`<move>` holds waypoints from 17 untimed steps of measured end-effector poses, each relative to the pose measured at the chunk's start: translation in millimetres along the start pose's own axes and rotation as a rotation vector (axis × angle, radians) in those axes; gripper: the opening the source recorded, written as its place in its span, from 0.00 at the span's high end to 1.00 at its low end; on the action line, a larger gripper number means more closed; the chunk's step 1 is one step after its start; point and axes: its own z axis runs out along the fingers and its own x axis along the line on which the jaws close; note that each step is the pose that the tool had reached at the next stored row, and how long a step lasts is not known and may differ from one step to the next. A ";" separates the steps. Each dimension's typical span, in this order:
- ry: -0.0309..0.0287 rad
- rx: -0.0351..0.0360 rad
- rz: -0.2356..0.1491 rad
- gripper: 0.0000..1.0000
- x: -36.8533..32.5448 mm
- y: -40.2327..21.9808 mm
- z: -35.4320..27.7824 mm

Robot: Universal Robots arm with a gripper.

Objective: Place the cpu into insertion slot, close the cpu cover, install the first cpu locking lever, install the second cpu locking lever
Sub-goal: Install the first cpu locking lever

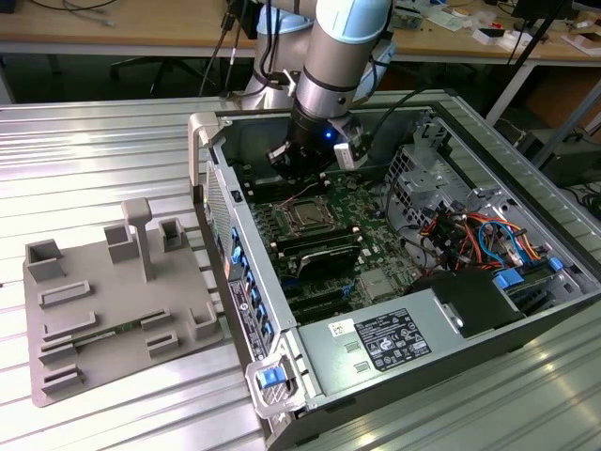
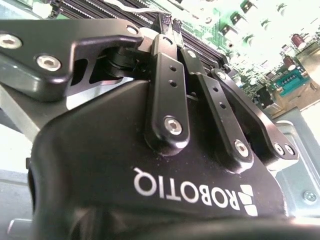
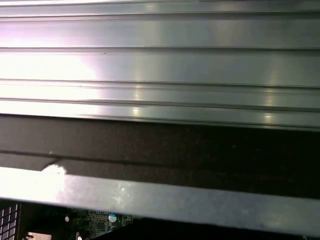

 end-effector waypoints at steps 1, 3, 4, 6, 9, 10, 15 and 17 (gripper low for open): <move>0.0001 -0.0001 -0.002 0.89 -0.9 -0.1 0.5; 0.0005 -0.0001 -0.007 0.89 -3.4 -0.3 1.8; 0.0007 -0.0001 -0.010 0.89 -5.0 -0.5 2.6; 0.0010 -0.0001 -0.013 0.89 -6.7 -0.7 3.7; 0.0014 0.0000 -0.019 0.89 -8.9 -0.9 5.8; 0.0015 0.0001 -0.020 0.89 -9.9 -1.1 6.9; 0.0021 0.0001 -0.030 0.89 -16.2 -1.7 11.0; 0.0022 0.0001 -0.033 0.89 -18.2 -1.9 11.9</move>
